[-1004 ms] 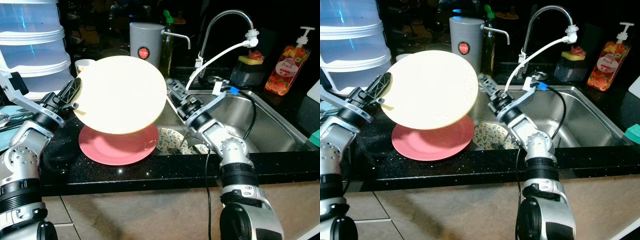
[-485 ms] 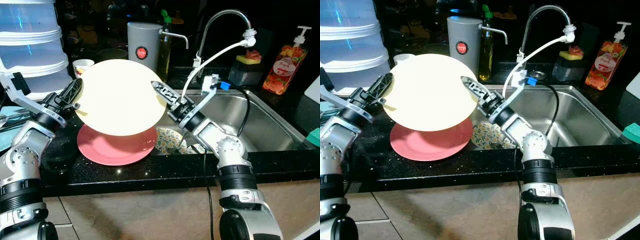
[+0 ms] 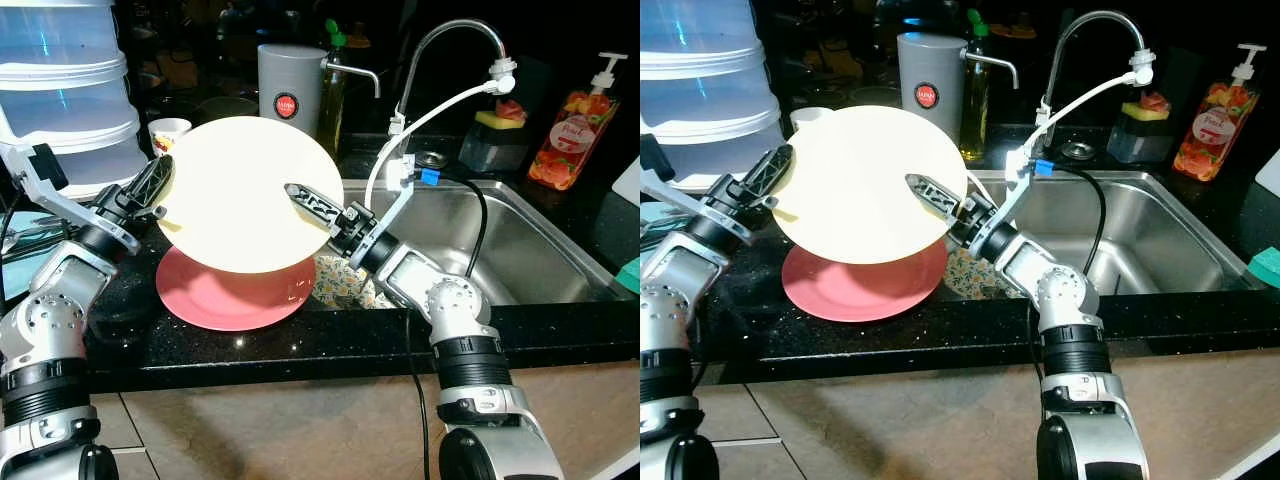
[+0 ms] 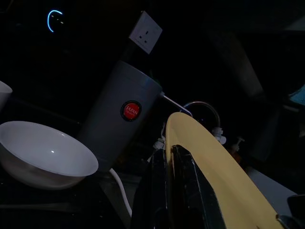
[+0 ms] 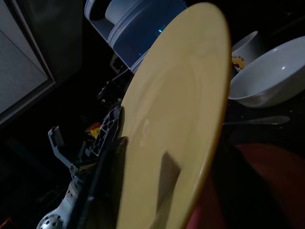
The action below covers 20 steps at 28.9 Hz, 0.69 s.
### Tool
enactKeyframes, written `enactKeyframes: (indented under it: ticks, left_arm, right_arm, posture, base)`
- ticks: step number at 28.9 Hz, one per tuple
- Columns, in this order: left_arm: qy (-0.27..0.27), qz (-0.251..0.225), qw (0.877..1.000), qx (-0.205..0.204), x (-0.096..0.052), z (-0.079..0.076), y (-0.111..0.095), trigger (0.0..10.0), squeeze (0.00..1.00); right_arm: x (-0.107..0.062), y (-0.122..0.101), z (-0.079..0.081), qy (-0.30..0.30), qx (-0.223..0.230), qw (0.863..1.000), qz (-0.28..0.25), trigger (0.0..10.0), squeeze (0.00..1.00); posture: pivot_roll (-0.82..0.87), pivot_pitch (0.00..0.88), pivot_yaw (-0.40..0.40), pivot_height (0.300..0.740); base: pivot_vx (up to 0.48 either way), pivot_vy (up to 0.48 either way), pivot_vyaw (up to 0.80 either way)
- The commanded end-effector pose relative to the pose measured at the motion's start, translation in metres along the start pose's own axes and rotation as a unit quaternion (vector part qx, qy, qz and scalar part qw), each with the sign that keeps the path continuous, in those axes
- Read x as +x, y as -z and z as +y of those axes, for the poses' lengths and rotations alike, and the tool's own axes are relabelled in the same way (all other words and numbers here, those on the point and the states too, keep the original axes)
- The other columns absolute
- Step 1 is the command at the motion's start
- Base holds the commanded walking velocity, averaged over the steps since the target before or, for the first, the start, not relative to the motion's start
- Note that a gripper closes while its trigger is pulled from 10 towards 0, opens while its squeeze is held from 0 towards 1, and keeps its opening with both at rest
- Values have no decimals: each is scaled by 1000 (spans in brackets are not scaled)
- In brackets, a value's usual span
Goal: Kitchen organization
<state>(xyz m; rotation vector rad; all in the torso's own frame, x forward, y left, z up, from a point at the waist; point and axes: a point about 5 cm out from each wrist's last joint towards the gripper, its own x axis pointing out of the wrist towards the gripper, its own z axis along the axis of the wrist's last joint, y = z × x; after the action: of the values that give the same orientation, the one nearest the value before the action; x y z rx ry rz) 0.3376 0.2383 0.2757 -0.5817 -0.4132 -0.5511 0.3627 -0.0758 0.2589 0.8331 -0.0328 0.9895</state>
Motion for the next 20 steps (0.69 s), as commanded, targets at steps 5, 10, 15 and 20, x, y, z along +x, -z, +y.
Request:
enactKeyframes:
  ticks: [5, 10, 15, 20]
  left_arm:
    - [7, 11, 1000, 13, 1, -3, 4, 0, 0]
    - [8, 16, 1000, 16, 1, -4, 6, 0, 0]
    - [2, 23, 999, 28, 2, -3, 7, 0, 0]
    - [-5, 35, 999, 40, 3, -3, 11, 10000, 1000]
  right_arm:
    - [-1, 0, 2, -8, 7, 1000, -4, 0, 0]
    - [-1, -2, 1, -7, 11, 1000, -15, 0, 0]
    - [-2, -6, 1, -5, 21, 999, -28, 0, 0]
    - [-3, -8, -1, 0, 26, 999, -38, 0, 0]
  posture:
    - [72, 31, -51, 740]
    - [72, 28, -50, 740]
    - [73, 27, -48, 740]
    - [73, 27, -48, 740]
  base:
    - [0, 0, 0]
    - [0, 0, 0]
    - [0, 0, 0]
    - [0, 0, 0]
